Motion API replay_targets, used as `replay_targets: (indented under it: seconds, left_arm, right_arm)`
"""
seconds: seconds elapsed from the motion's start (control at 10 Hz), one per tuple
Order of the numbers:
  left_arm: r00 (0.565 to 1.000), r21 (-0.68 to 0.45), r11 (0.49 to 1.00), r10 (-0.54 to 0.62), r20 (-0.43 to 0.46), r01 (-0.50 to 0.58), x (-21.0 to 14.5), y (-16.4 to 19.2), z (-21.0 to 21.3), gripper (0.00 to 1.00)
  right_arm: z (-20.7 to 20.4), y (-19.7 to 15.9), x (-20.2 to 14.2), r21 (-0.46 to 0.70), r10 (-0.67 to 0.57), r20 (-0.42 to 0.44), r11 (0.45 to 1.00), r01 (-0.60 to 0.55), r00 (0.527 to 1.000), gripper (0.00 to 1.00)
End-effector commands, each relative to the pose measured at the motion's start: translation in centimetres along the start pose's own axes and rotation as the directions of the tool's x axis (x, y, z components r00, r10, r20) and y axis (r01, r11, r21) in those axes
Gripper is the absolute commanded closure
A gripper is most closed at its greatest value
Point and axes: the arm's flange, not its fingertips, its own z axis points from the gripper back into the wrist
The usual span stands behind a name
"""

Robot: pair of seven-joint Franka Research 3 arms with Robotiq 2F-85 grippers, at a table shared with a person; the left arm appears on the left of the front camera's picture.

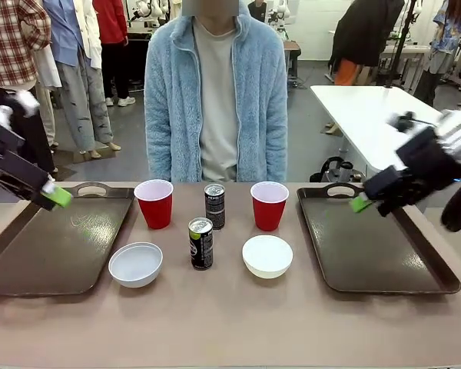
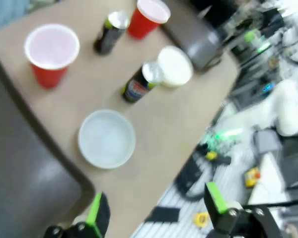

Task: Prepare tableware on both trays.
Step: Pick up a Picnic Bowl from the table and place it on a Handle tray.

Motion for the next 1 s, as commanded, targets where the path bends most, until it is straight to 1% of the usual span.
replay_targets:
  seconds: [0.0, 0.1, 0.2, 0.3, 0.4, 0.5, 0.6, 0.8, 0.9]
  left_arm:
    - [0.98, -0.219, 0.964, 0.176, 0.091, -0.152, -0.3, 3.8, 2.6, 0.0]
    - [0.977, -0.235, 0.955, 0.201, 0.072, -0.179, -1.0, 5.0, 3.5, 0.0]
    - [0.969, -0.228, 0.949, 0.238, 0.067, -0.217, -1.7, 6.2, 4.8, 0.0]
    - [0.963, -0.223, 0.942, 0.267, 0.039, -0.252, -2.3, 7.5, 5.8, 0.0]
    - [0.946, -0.202, 0.928, 0.324, 0.021, -0.314, -3.7, 8.8, 6.6, 0.0]
    - [0.928, -0.199, 0.912, 0.371, 0.033, -0.358, -4.5, 10.0, 7.4, 0.0]
    - [0.917, -0.2, 0.904, 0.396, 0.052, -0.379, -5.7, 10.7, 8.3, 0.0]
    - [0.909, -0.198, 0.902, 0.407, 0.091, -0.384, -7.1, 11.1, 9.7, 0.0]
    - [0.909, -0.189, 0.904, 0.406, 0.099, -0.383, -7.5, 11.0, 9.9, 0.0]
  right_arm:
    - [1.5, -4.9, -2.8, 0.165, -0.152, 0.035, 0.976, 0.144, 0.988, 0.0]
    - [2.4, -6.3, -3.9, 0.234, -0.163, 0.041, 0.961, 0.149, 0.986, 0.0]
    - [3.4, -7.9, -5.0, 0.29, -0.193, 0.074, 0.943, 0.164, 0.978, 0.0]
    - [4.5, -9.1, -6.0, 0.344, -0.212, 0.117, 0.925, 0.161, 0.97, 0.0]
    - [5.7, -10.0, -7.1, 0.385, -0.221, 0.161, 0.911, 0.146, 0.962, 0.0]
    - [6.6, -10.2, -7.9, 0.41, -0.217, 0.187, 0.903, 0.124, 0.958, 0.0]
    - [7.6, -10.6, -8.8, 0.425, -0.224, 0.208, 0.897, 0.119, 0.952, 0.0]
    - [8.8, -11.2, -10.5, 0.435, -0.247, 0.236, 0.892, 0.125, 0.94, 0.0]
    - [8.8, -11.4, -10.7, 0.437, -0.256, 0.232, 0.889, 0.135, 0.938, 0.0]
